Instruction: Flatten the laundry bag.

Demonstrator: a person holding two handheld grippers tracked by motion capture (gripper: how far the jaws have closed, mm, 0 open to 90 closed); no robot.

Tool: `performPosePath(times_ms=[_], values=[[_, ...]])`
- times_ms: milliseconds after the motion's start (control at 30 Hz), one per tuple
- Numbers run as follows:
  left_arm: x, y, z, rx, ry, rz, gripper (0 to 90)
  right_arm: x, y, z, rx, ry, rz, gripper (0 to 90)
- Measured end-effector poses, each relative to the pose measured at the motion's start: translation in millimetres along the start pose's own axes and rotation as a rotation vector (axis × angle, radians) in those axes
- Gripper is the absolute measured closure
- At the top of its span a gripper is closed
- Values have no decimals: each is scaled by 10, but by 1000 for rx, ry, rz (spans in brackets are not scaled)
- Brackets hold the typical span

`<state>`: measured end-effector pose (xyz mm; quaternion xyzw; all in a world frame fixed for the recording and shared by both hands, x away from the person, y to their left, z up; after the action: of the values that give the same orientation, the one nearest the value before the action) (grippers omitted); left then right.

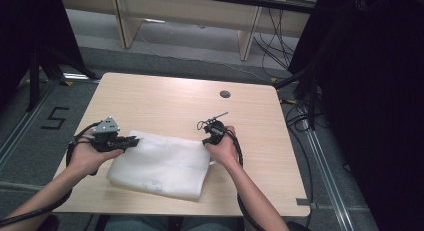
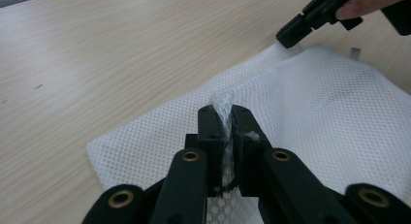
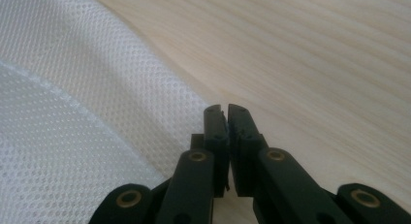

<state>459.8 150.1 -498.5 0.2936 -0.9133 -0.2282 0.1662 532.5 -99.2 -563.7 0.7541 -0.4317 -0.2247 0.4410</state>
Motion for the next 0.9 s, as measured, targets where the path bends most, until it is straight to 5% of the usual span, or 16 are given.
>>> performPosePath(times_ms=[667, 900], values=[[327, -176, 37, -39, -59, 121, 836, 498, 64, -39, 33, -130, 114, 881], [541, -231, 162, -83, -122, 238, 836, 655, 34, 6, 37, -154, 148, 881]])
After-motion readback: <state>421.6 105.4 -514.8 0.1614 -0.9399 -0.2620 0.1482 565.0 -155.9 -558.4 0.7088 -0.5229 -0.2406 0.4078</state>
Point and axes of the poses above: each handheld gripper's, and its own axes: y roughly backward along the jaws, z roughly out of its underside, x roughly to its right, the point moved 10 cm from there along -y, roughly forward along the jaws, and after that the axes turned 7 degrees about z, right-handed, at the moved point
